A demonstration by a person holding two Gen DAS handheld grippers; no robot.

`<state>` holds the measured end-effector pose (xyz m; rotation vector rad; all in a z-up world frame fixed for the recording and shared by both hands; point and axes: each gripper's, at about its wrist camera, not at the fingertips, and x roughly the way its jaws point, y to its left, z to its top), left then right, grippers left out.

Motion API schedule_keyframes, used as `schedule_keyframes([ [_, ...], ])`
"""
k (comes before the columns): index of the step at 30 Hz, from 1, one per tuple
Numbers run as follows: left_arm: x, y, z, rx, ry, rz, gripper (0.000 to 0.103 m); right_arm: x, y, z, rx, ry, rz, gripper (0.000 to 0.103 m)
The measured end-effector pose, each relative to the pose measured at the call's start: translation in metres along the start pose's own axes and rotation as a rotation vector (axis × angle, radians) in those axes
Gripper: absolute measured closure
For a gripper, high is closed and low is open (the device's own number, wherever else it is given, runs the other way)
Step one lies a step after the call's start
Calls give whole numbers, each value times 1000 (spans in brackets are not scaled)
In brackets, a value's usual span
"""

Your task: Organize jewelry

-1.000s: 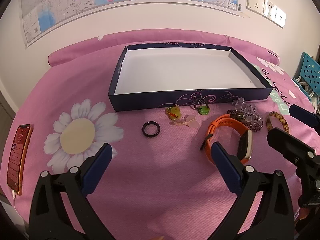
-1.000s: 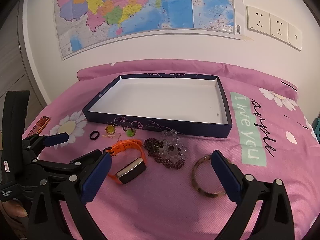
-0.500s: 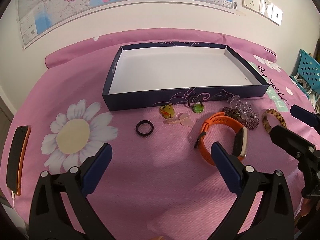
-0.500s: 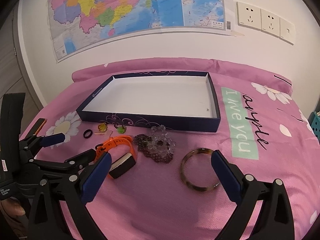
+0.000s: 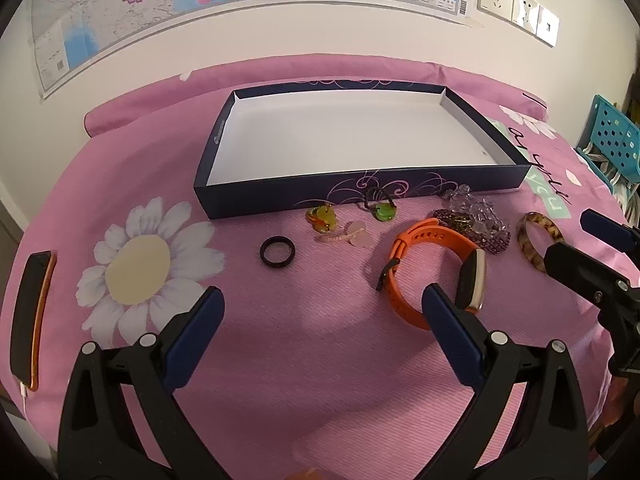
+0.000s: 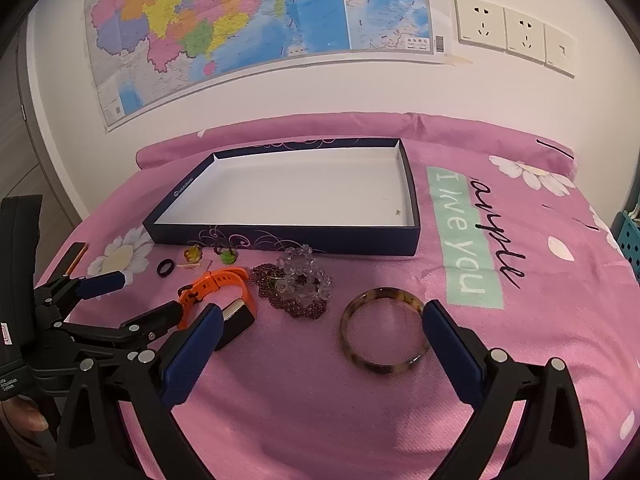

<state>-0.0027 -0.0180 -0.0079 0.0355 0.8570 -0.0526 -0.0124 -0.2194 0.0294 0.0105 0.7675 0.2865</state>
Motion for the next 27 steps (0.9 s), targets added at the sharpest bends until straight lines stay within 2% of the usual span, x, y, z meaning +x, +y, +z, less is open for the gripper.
schedule_keyframes([
  [27, 1, -7, 2, 27, 4, -1, 6, 1, -5, -2, 12, 10, -13, 7],
])
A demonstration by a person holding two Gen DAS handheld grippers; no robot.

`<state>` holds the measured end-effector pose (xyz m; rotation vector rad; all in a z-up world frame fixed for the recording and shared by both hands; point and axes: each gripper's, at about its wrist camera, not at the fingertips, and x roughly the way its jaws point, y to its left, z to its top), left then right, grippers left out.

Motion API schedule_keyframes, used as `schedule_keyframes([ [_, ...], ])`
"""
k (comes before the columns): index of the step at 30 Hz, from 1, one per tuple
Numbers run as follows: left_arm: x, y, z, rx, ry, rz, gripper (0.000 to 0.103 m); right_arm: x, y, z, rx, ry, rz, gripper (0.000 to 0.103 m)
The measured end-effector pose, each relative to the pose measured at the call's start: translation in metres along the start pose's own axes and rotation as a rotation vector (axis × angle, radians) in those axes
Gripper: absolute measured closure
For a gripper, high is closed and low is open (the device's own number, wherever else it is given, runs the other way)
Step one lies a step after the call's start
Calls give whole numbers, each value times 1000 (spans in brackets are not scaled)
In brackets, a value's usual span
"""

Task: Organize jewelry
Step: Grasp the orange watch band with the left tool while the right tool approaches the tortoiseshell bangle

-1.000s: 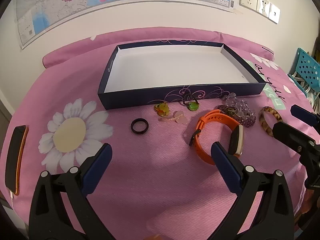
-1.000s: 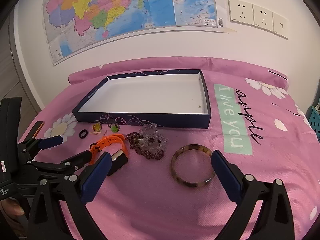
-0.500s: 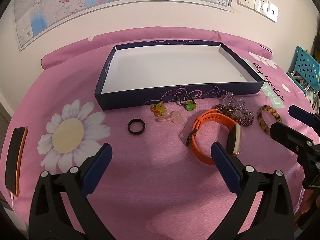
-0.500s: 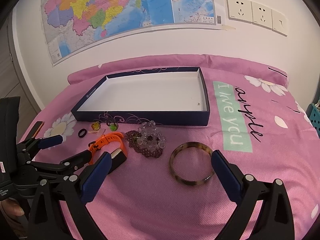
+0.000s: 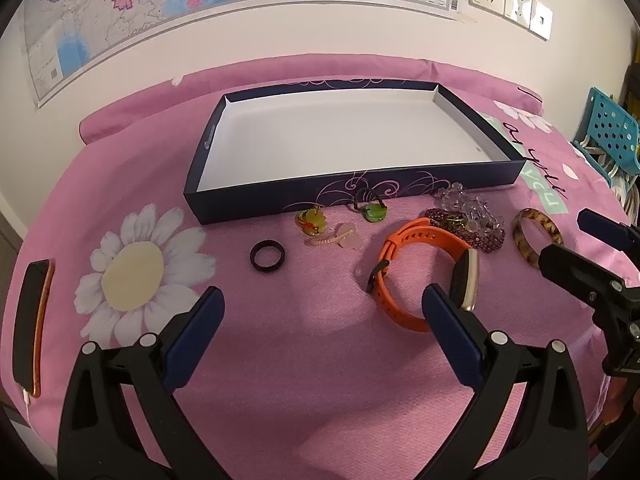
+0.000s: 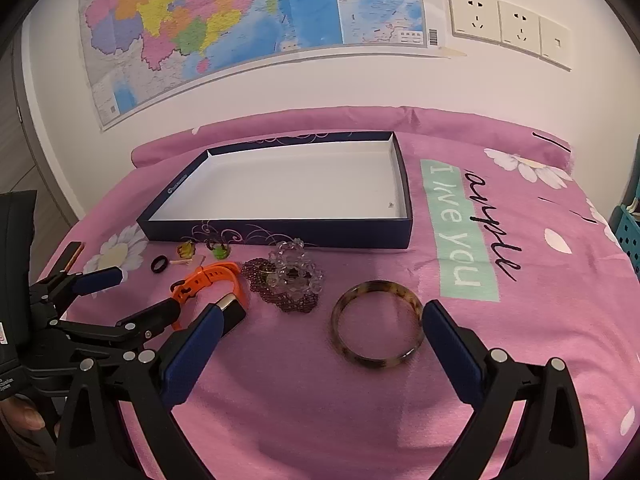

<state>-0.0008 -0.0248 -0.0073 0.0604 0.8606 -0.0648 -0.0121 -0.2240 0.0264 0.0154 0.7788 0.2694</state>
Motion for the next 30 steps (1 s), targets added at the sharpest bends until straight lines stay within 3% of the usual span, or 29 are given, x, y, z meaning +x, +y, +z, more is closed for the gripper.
schedule_keyframes([
  [16, 4, -5, 1, 10, 14, -24, 6, 4, -22, 4, 23, 19, -17, 11],
  [25, 6, -10, 3, 35, 30, -93, 23, 17, -58, 5, 76, 81, -34, 39],
  [30, 8, -14, 2, 53, 49, -138, 34, 25, -67, 2, 97, 116, -6, 62],
])
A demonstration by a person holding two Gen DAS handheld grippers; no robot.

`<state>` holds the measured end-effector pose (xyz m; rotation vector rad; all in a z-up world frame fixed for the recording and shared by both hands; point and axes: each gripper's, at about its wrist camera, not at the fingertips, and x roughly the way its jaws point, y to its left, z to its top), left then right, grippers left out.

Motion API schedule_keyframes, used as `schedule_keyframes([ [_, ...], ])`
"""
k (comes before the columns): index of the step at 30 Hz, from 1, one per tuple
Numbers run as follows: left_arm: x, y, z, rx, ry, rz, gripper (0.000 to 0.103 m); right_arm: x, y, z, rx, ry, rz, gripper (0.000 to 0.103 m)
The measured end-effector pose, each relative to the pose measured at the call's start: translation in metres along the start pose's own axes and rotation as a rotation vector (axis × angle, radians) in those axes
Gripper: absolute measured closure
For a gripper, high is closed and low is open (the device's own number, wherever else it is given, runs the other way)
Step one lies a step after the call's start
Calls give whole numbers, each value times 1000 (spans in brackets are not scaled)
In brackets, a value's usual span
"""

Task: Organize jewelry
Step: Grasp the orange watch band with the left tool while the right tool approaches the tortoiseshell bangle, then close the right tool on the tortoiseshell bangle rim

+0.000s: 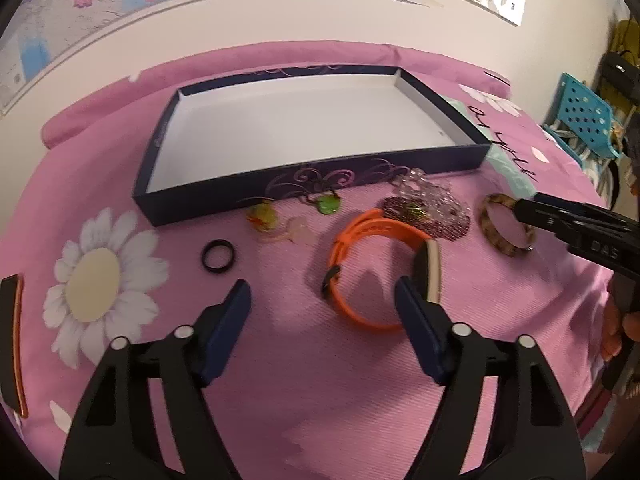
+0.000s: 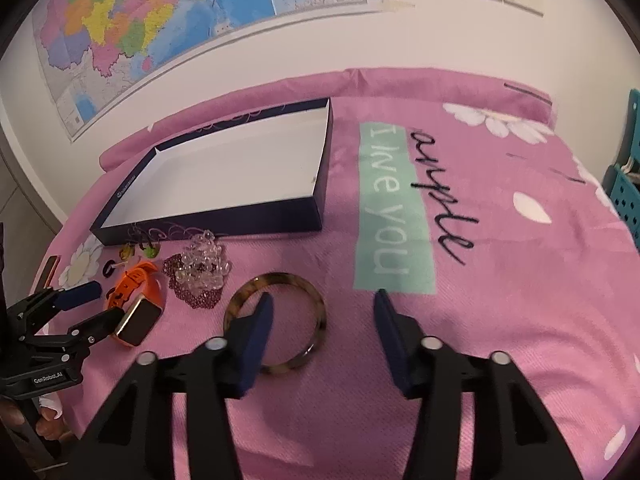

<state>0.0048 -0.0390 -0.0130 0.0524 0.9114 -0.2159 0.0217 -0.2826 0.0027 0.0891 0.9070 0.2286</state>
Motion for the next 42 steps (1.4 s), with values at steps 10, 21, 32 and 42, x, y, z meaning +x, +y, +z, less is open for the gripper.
schedule_keyframes([
  [10, 4, 15, 5, 14, 21, 26, 65, 1, 15, -13, -6, 36, 91, 74],
  [21, -7, 37, 3, 15, 6, -1, 59, -4, 24, -15, -15, 62, 147, 72],
  [32, 0, 29, -2, 33, 38, -46, 59, 9, 31, -5, -125, 72, 81, 81],
  [42, 4, 24, 6, 45, 39, -22, 92, 9, 38, -4, -184, 74, 72, 98],
])
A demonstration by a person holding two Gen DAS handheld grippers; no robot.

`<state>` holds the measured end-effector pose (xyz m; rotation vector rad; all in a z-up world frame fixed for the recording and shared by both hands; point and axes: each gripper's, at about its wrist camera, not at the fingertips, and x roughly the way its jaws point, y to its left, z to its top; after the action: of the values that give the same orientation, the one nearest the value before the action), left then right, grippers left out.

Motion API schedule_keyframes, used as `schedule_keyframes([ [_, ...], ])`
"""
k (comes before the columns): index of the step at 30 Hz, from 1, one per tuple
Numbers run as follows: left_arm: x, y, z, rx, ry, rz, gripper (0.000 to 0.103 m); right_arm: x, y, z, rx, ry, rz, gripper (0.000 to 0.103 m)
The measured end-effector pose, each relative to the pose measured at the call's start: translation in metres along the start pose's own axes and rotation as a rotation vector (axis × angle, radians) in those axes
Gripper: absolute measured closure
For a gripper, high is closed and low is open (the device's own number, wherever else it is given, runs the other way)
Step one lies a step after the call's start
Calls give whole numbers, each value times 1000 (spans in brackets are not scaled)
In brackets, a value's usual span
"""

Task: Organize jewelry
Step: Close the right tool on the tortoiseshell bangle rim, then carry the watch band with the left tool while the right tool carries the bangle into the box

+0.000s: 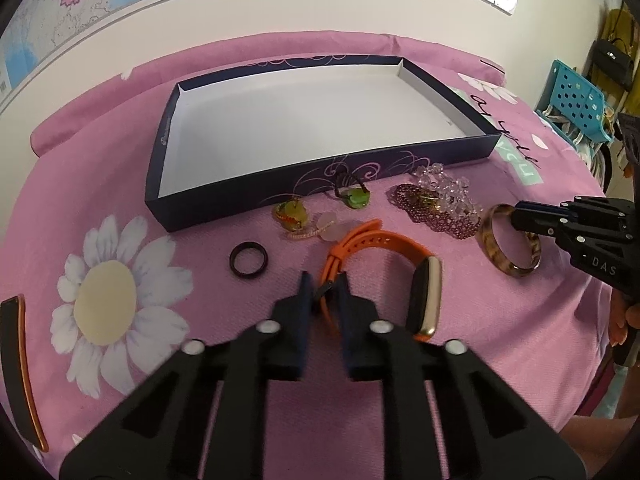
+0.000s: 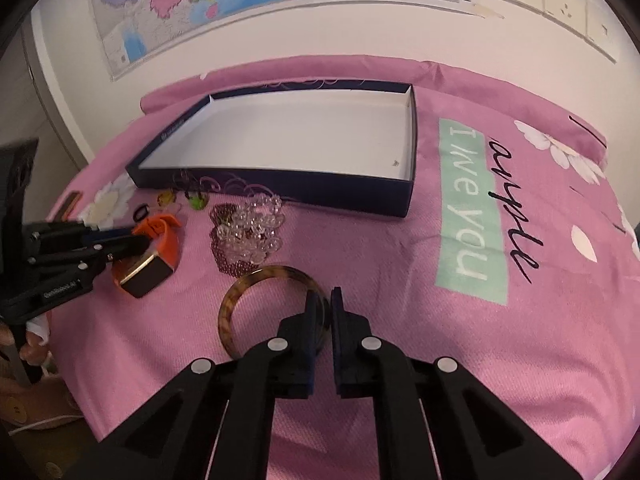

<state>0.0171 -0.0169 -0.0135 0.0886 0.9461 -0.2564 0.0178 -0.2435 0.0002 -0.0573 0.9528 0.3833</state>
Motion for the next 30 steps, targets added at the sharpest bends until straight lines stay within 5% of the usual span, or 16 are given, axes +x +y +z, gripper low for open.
schedule_keyframes([
  [15, -33, 7, 23, -15, -93, -93, 92, -33, -9, 44, 56, -141, 82, 97],
  [23, -37, 30, 68, -44, -170, -76, 92, -11, -5, 100, 22, -155, 92, 97],
  [30, -7, 50, 108, -81, -150, -60, 92, 30, 0, 142, 17, -117, 68, 97],
])
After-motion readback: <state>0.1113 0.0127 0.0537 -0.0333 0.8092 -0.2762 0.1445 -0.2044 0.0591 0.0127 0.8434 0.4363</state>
